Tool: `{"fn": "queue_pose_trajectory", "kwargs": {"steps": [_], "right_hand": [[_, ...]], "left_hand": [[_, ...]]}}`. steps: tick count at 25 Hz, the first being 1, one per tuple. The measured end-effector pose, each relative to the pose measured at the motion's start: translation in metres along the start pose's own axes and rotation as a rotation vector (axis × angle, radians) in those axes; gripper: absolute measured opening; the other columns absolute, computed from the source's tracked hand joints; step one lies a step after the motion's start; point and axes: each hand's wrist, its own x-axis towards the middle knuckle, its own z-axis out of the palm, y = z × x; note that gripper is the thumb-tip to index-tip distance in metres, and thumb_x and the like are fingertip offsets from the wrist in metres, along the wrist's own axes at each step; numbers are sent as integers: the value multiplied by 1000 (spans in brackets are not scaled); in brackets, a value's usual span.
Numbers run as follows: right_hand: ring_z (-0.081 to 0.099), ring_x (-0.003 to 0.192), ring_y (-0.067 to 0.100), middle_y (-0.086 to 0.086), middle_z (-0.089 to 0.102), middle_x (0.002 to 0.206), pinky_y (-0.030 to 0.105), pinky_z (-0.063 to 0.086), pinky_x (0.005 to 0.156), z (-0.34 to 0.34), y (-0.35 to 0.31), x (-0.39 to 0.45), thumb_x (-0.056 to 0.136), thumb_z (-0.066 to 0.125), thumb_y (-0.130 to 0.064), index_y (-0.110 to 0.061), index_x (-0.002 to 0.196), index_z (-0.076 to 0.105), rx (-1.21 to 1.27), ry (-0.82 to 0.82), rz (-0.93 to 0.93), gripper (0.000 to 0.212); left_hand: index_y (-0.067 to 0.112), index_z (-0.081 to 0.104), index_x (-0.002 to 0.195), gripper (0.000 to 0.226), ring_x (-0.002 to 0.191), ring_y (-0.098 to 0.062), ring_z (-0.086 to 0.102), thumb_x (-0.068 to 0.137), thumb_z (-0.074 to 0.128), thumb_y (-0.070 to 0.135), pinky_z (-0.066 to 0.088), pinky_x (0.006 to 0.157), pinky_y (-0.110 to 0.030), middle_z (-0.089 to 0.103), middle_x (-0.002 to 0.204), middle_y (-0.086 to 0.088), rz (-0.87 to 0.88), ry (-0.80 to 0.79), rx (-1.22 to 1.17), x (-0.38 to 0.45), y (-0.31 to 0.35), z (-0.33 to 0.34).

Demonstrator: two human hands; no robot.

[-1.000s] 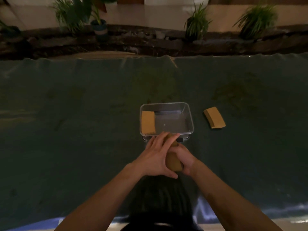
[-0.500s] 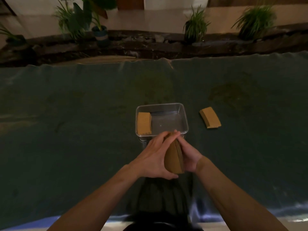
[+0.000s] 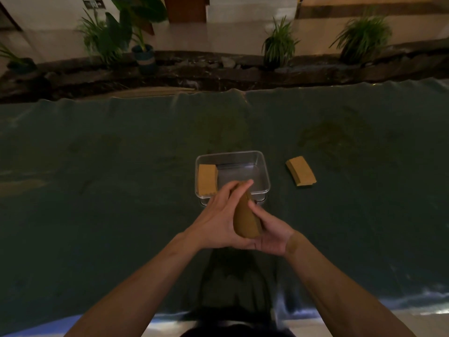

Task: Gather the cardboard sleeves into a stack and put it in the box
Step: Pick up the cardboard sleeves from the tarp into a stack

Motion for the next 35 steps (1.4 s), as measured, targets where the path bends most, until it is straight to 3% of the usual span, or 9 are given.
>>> {"fn": "queue_pose_trajectory", "kwargs": {"steps": [3, 5, 8, 10, 13, 17, 24, 32, 35], "right_hand": [[62, 113, 39, 21, 66, 124, 51, 56, 87, -1, 1, -5, 74, 85, -33, -14, 132, 58, -50, -8, -27, 66], [63, 115, 37, 19, 66, 125, 49, 55, 91, 3, 1, -6, 72, 86, -32, -11, 134, 54, -155, 21, -49, 73], [69, 105, 30, 12, 73, 114, 38, 59, 76, 12, 4, -9, 62, 91, -35, -13, 126, 57, -369, 114, -90, 76], [71, 102, 28, 10, 73, 113, 37, 58, 76, 19, 7, -10, 61, 91, -33, -13, 124, 58, -454, 164, -99, 74], [71, 102, 28, 12, 69, 119, 39, 59, 78, 23, 10, -11, 65, 88, -29, -10, 126, 57, -492, 187, -100, 71], [68, 109, 32, 18, 66, 123, 39, 57, 85, 22, 15, -12, 67, 87, -28, -7, 130, 54, -408, 113, -77, 74], [70, 103, 30, 14, 70, 113, 38, 58, 85, 35, 25, -8, 66, 90, -25, -6, 123, 59, -510, 180, -87, 68], [71, 101, 29, 14, 70, 113, 35, 59, 81, 55, 34, 0, 67, 87, -30, -8, 122, 59, -498, 258, -121, 66], [71, 98, 29, 16, 71, 111, 35, 58, 79, 54, 34, 2, 75, 83, -26, -5, 121, 61, -433, 275, -153, 55]], "left_hand": [[59, -14, 146, 133, 146, -20, 15, 54, 82, 66, 28, 117, -49, 2, 158, 13, -1, -32, -4, -1, -3, 1], [60, -6, 148, 126, 148, -17, 14, 57, 82, 67, 24, 118, -43, 2, 160, 18, -83, -63, -238, -4, -4, 0], [50, 37, 142, 83, 137, -21, 43, 69, 62, 80, 36, 114, -51, 42, 150, 5, -421, 68, -741, 1, 3, -7], [45, 58, 126, 64, 124, -20, 56, 71, 62, 76, 43, 108, -50, 59, 133, 5, -552, 73, -768, 5, 3, -8], [41, 71, 112, 39, 116, -22, 63, 75, 75, 56, 49, 103, -49, 69, 122, -2, -575, 100, -865, 2, 1, -5], [39, 76, 103, 30, 112, -26, 67, 74, 81, 47, 53, 100, -47, 73, 114, -5, -589, 165, -970, -2, -1, -5], [43, 75, 105, 65, 113, -23, 67, 45, 86, 66, 52, 100, -44, 73, 117, -5, -521, 119, -1020, -8, -4, -4], [34, 78, 99, 37, 100, -20, 73, 67, 84, 52, 59, 85, -32, 77, 102, -4, -519, 176, -1041, -10, -21, -5], [33, 70, 116, 52, 107, -21, 70, 72, 77, 60, 56, 93, -38, 73, 114, -5, -526, 140, -1029, -6, -20, -8]]}}
